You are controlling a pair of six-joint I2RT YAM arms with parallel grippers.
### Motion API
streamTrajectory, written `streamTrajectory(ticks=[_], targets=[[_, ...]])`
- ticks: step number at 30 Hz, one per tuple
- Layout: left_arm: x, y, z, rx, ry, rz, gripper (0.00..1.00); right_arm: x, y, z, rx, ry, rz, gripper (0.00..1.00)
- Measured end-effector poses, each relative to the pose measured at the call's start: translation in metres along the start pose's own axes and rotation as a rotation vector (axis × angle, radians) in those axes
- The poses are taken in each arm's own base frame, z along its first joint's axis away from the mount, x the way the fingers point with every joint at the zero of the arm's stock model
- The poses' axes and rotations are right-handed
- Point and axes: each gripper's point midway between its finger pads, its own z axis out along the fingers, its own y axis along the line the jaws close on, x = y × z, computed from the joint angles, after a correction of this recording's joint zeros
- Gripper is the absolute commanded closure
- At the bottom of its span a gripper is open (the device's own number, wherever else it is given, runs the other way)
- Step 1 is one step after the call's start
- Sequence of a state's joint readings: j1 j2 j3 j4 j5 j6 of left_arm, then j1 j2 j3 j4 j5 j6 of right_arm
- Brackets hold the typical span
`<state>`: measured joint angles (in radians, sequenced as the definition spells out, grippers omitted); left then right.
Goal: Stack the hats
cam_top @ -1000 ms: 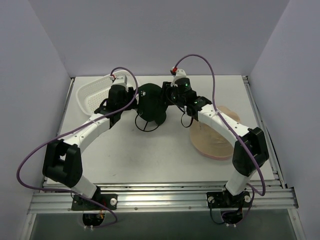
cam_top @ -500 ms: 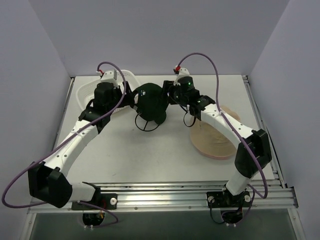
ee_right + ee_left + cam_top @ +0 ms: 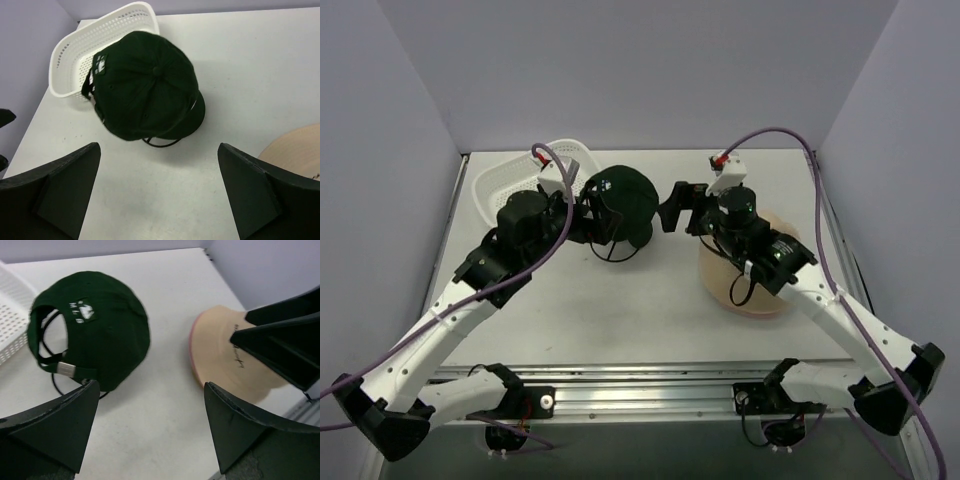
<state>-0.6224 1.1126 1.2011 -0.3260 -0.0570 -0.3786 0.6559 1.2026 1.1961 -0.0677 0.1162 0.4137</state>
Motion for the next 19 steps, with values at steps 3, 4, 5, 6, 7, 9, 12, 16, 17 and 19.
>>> streamTrajectory(ticks=[3, 4, 5, 6, 7, 9, 12, 16, 17, 19], targets=[[0.004, -0.029, -0.028, 0.105, -0.019, 0.017, 0.06, 0.018, 0.009, -0.031, -0.036, 0.006, -0.007, 0.00], [0.006, -0.032, -0.038, 0.123, -0.025, 0.018, 0.06, 0.025, 0.012, -0.042, -0.051, 0.008, -0.009, 0.00], [0.007, -0.033, -0.046, 0.135, -0.034, 0.018, 0.06, 0.030, 0.013, -0.053, -0.064, 0.007, -0.007, 0.00], [0.010, -0.033, -0.056, 0.147, -0.044, 0.017, 0.06, 0.032, 0.012, -0.063, -0.075, -0.002, -0.002, 0.00], [0.011, -0.032, -0.062, 0.152, -0.053, 0.016, 0.06, 0.032, 0.008, -0.073, -0.079, -0.015, 0.005, 0.00], [0.012, -0.030, -0.075, 0.162, -0.076, 0.013, 0.06, 0.026, 0.001, -0.089, -0.081, -0.057, 0.026, 0.00], [0.011, -0.028, -0.086, 0.171, -0.099, 0.010, 0.06, 0.014, -0.006, -0.108, -0.082, -0.118, 0.047, 0.00], [0.010, -0.028, -0.090, 0.178, -0.107, 0.006, 0.06, 0.010, -0.011, -0.112, -0.059, -0.137, 0.052, 0.00], [0.011, -0.028, -0.090, 0.179, -0.106, 0.006, 0.06, 0.013, -0.013, -0.110, -0.048, -0.127, 0.048, 0.00], [0.014, -0.027, -0.088, 0.178, -0.098, 0.007, 0.06, 0.017, -0.015, -0.107, -0.033, -0.113, 0.041, 0.00]])
